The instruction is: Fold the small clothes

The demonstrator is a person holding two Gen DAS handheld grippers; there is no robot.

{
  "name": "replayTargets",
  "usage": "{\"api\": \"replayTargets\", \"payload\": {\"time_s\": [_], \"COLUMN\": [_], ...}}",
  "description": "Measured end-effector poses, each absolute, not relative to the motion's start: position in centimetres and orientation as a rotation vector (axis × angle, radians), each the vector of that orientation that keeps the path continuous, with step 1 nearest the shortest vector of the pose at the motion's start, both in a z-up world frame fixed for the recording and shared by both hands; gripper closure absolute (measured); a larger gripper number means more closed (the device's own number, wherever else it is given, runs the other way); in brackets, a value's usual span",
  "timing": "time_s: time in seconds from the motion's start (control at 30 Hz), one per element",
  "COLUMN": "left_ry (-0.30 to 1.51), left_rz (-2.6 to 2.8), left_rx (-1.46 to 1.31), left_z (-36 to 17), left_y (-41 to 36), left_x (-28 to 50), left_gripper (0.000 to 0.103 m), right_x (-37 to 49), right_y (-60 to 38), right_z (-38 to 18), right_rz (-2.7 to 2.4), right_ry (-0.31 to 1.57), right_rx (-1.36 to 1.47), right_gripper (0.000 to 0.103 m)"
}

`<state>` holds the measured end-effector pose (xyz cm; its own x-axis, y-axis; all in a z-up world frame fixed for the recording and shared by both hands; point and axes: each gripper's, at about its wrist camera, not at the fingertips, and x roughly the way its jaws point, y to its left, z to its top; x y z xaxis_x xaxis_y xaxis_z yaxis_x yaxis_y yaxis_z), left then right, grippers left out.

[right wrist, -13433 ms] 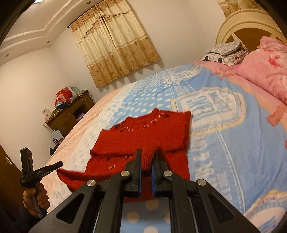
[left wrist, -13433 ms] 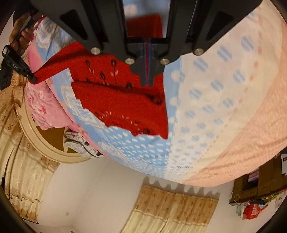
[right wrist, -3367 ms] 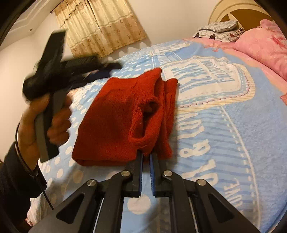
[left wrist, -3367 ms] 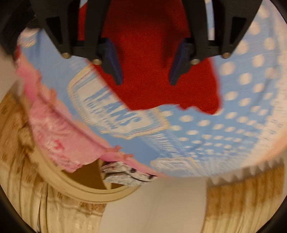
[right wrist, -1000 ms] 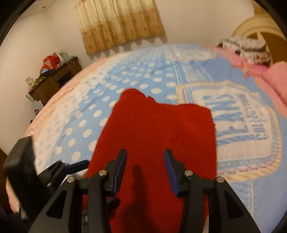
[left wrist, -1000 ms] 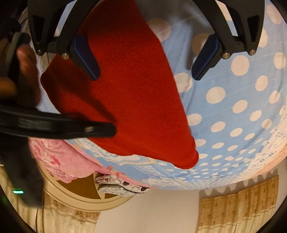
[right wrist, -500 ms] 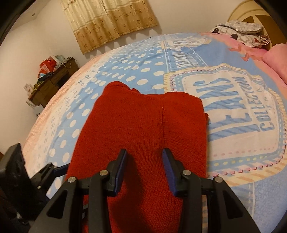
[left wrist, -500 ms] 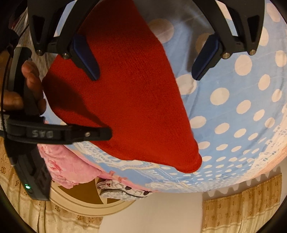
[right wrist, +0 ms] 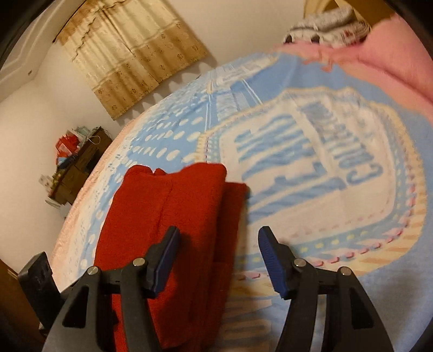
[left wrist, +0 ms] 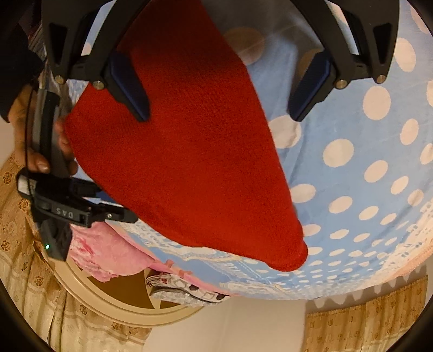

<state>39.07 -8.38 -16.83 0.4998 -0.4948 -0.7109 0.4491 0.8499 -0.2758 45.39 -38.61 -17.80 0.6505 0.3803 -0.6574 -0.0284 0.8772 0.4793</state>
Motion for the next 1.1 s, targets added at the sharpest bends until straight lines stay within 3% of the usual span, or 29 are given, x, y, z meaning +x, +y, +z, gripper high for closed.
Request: {"api": "replayTargets", "payload": {"time_s": [0.13,0.2,0.67,0.77,0.87,1.1], "left_ry": [0.882,0.882,0.888,0.891,0.897,0.922], "left_rz": [-0.577,-0.583,-0.584,-0.577,-0.581,-0.625], "left_rx": [-0.065,-0.078,-0.092,-0.078,-0.070,-0.059], "left_z": [-16.9,-16.9,-16.9,-16.8,-16.7,-16.1], "left_y": [-8.4,-8.2,-8.3,-8.5,-8.6,-9.1], "left_x": [39.1,39.1,39.3,39.2,39.1,38.4], "left_gripper": [0.000,0.000,0.000,0.000,0.002,0.032], "right_x": [46.3,46.9,50.4,50.8,50.8,50.1], "right_y": [-39.4,-39.5,-37.5,-36.4,-35.9,-35.3], "right_z": [-19.0,-19.5,-20.7,-20.7,-20.7,-20.2], "right_rz": [0.292,0.288,0.334,0.339,0.349,0.343], "right_ry": [0.832,0.848,0.913,0.918,0.921,0.905], "right_rx": [0.565,0.585,0.579,0.544,0.540,0.528], "right_gripper": [0.038,0.032,0.032,0.038,0.055,0.068]}}
